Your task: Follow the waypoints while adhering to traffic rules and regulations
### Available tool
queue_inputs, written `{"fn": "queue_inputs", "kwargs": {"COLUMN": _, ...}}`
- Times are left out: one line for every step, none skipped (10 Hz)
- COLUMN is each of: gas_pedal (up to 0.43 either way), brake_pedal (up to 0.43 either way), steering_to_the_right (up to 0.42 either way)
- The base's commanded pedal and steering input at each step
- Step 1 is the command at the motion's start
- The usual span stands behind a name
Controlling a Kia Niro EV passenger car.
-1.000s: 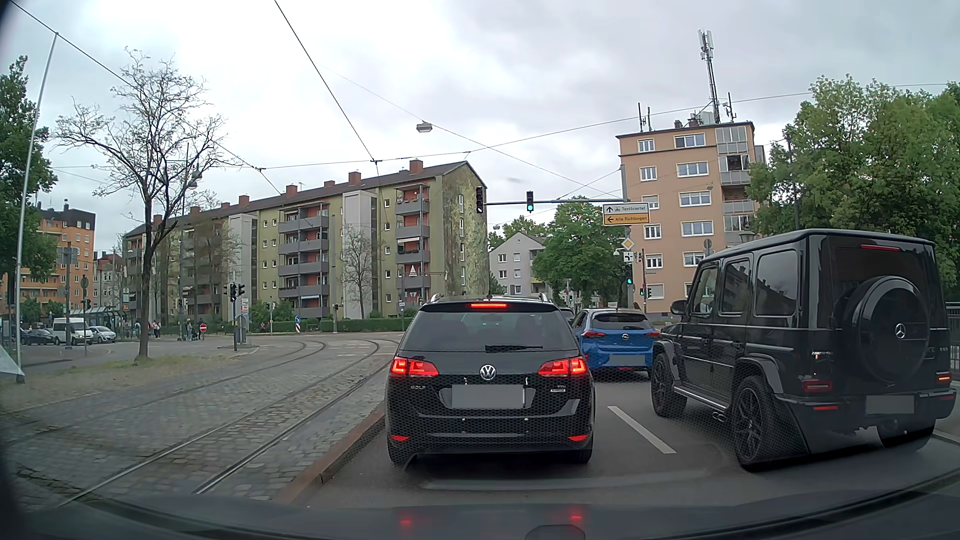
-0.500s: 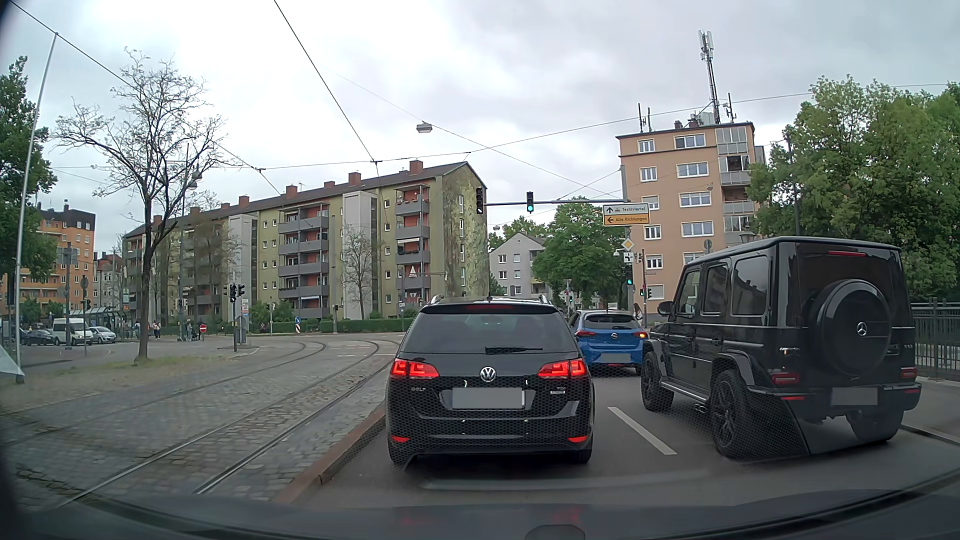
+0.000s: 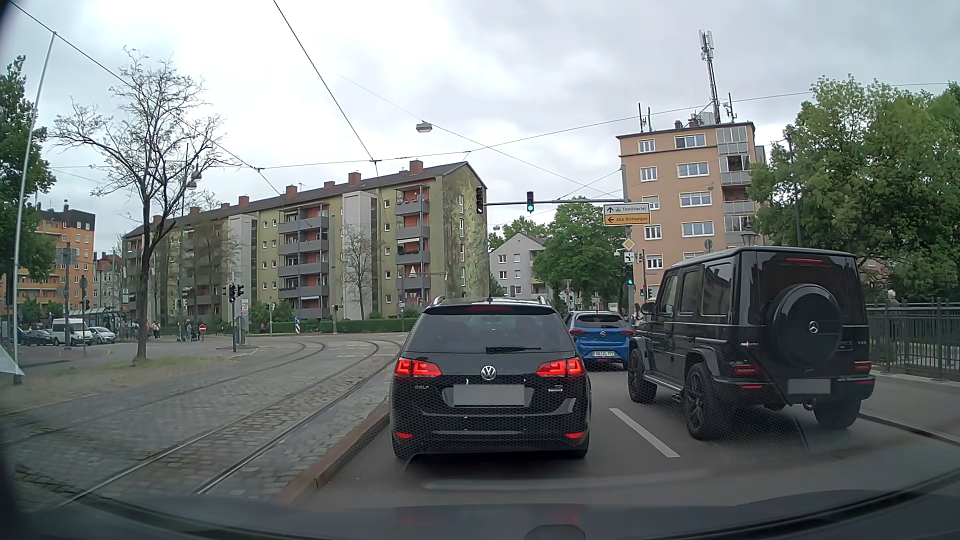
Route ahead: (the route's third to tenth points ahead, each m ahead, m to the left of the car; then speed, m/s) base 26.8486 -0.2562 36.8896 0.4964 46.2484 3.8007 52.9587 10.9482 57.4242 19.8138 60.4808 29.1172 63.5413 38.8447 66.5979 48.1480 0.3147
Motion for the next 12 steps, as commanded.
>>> {"fn": "queue_inputs", "kwargs": {"gas_pedal": 0.098, "brake_pedal": 0.000, "steering_to_the_right": -0.010}}
{"fn": "queue_inputs", "kwargs": {"gas_pedal": 0.209, "brake_pedal": 0.000, "steering_to_the_right": -0.009}}
{"fn": "queue_inputs", "kwargs": {"gas_pedal": 0.260, "brake_pedal": 0.000, "steering_to_the_right": -0.010}}
{"fn": "queue_inputs", "kwargs": {"gas_pedal": 0.311, "brake_pedal": 0.000, "steering_to_the_right": -0.010}}
{"fn": "queue_inputs", "kwargs": {"gas_pedal": 0.331, "brake_pedal": 0.000, "steering_to_the_right": -0.010}}
{"fn": "queue_inputs", "kwargs": {"gas_pedal": 0.339, "brake_pedal": 0.000, "steering_to_the_right": -0.010}}
{"fn": "queue_inputs", "kwargs": {"gas_pedal": 0.358, "brake_pedal": 0.000, "steering_to_the_right": -0.010}}
{"fn": "queue_inputs", "kwargs": {"gas_pedal": 0.378, "brake_pedal": 0.000, "steering_to_the_right": -0.010}}
{"fn": "queue_inputs", "kwargs": {"gas_pedal": 0.390, "brake_pedal": 0.000, "steering_to_the_right": -0.010}}
{"fn": "queue_inputs", "kwargs": {"gas_pedal": 0.390, "brake_pedal": 0.000, "steering_to_the_right": -0.010}}
{"fn": "queue_inputs", "kwargs": {"gas_pedal": 0.390, "brake_pedal": 0.000, "steering_to_the_right": -0.010}}
{"fn": "queue_inputs", "kwargs": {"gas_pedal": 0.390, "brake_pedal": 0.000, "steering_to_the_right": -0.010}}
